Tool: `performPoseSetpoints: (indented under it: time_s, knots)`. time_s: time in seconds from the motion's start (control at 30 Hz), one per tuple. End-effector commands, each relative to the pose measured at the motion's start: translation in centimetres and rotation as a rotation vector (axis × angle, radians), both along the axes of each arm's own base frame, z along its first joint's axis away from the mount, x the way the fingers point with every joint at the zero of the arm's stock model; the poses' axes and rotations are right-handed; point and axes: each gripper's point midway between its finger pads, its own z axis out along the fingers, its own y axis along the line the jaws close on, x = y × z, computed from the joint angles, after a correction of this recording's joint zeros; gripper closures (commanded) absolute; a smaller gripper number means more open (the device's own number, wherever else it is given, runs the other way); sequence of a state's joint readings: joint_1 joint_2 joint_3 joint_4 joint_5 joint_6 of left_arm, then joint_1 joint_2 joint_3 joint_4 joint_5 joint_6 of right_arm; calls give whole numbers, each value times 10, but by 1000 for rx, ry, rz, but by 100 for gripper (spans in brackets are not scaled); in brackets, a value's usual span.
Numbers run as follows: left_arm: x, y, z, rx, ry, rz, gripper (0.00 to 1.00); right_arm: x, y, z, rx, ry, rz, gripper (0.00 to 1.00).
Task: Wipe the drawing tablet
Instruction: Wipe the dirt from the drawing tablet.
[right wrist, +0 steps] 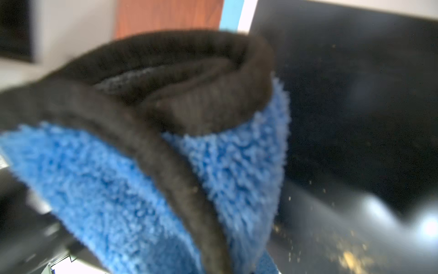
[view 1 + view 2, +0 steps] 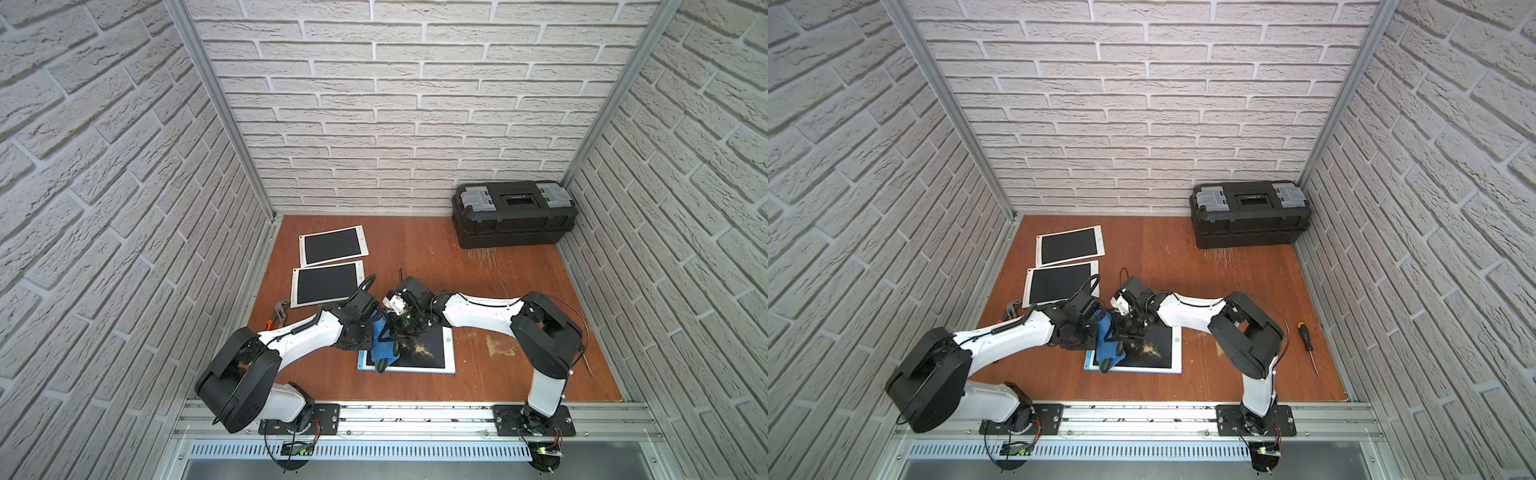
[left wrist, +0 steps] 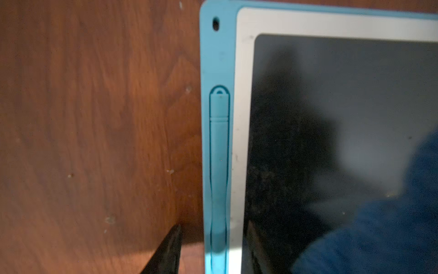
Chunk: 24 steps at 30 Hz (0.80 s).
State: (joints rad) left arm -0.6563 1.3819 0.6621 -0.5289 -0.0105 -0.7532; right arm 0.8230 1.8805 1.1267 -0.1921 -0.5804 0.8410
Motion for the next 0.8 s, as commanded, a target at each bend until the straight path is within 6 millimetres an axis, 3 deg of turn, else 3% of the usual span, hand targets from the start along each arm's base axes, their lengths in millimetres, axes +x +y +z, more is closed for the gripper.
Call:
performPoseSetpoints:
  time_s: [0.0, 0.13, 0.37, 0.77]
  knots:
    - [-21, 21, -21, 74, 69, 15, 53, -1, 0, -21, -17, 11, -11, 97]
    - [-24, 22, -23, 71, 76, 24, 54, -2, -14, -40, -97, 7, -15, 97]
    - [-28, 27, -28, 88, 86, 35, 55, -9, -52, -52, -276, -28, 19, 97]
    - [-33, 32, -36, 109, 101, 39, 57, -28, -94, -50, -400, -50, 59, 97]
